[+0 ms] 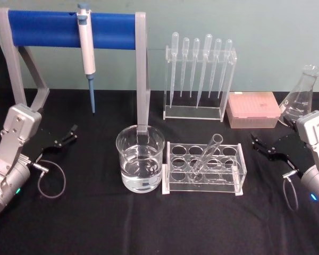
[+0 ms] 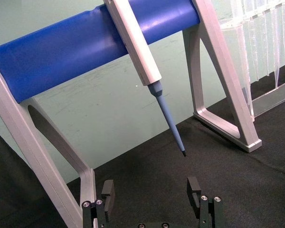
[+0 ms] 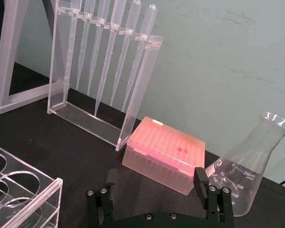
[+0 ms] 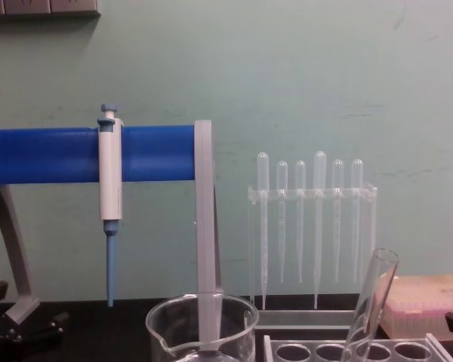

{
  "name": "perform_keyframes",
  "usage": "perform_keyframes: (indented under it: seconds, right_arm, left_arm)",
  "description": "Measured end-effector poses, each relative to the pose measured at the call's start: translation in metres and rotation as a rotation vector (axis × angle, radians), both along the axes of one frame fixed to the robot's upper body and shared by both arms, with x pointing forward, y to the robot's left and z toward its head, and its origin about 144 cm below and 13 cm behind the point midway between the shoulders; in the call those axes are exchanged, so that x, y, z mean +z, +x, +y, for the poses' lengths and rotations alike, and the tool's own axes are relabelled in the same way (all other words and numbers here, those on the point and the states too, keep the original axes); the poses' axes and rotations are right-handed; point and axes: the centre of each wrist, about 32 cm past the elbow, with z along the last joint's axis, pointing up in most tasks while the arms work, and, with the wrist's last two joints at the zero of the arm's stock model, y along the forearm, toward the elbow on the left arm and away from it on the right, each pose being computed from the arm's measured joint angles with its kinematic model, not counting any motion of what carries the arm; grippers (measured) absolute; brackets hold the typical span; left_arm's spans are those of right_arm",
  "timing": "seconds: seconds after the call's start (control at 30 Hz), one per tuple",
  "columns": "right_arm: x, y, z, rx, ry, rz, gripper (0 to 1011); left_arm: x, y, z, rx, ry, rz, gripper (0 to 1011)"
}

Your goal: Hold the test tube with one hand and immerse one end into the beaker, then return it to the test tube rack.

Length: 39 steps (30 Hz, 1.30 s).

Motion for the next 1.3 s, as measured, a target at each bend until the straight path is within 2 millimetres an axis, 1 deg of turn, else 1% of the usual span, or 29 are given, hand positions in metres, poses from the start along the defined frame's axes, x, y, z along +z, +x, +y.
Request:
perform_keyframes:
  seconds: [1.3]
  right_arm:
    - [0.0000, 0.0000, 0.0000, 0.000, 0.000, 0.000, 1002]
  left_arm:
    - [0.0000, 0.0000, 0.0000, 0.000, 0.000, 0.000, 1000]
